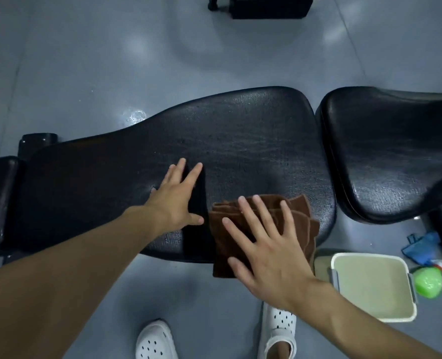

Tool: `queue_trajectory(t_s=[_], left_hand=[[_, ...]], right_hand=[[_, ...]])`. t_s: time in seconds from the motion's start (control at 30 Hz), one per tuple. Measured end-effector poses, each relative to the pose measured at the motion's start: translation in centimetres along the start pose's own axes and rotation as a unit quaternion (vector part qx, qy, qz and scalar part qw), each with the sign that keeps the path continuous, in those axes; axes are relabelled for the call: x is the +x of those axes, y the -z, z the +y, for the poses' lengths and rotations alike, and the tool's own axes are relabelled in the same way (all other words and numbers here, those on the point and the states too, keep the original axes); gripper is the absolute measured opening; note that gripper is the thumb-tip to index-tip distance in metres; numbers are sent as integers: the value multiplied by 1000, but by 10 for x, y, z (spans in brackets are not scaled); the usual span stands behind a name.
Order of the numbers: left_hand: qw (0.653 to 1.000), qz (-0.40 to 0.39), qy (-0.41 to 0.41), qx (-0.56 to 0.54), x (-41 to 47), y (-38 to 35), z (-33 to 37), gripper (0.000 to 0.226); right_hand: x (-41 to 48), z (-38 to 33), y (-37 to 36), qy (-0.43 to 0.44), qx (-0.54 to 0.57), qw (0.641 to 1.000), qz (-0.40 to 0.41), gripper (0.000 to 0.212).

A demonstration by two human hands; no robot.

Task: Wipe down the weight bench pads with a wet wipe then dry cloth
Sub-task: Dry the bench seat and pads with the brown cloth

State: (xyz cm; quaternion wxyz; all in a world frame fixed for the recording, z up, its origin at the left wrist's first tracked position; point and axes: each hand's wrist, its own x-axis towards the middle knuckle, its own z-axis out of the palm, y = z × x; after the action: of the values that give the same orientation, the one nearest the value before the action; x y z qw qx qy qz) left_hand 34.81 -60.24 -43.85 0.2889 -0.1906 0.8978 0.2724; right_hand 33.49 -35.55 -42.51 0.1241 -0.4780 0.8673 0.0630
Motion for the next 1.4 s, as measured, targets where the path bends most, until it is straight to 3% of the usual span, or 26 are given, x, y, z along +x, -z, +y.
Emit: queue_trajectory(t_s=[0.2, 0.53, 0.8, 0.97, 1.13, 1.4], left_hand=[[996, -34, 77, 31, -5, 8, -30, 134], [998, -7, 69, 4, -1, -5, -36, 131], [998, -6, 69, -12, 1, -7, -39, 131], [997, 23, 76, -19, -2, -9, -40, 132], [995, 51, 71, -37, -6, -11, -42, 133], [999, 20, 43, -11, -21, 2, -71, 124]], right_hand=[[10, 4, -14, 11, -61, 998, -33, 62], [183, 28, 23, -117, -26, 993, 15, 57], [268, 50, 44, -136, -19, 991, 0, 58], [247, 43, 40, -104, -14, 994, 2, 61], [170, 18, 24, -31, -31, 999, 9, 64], [39, -44, -10, 26, -21, 999, -14, 64]])
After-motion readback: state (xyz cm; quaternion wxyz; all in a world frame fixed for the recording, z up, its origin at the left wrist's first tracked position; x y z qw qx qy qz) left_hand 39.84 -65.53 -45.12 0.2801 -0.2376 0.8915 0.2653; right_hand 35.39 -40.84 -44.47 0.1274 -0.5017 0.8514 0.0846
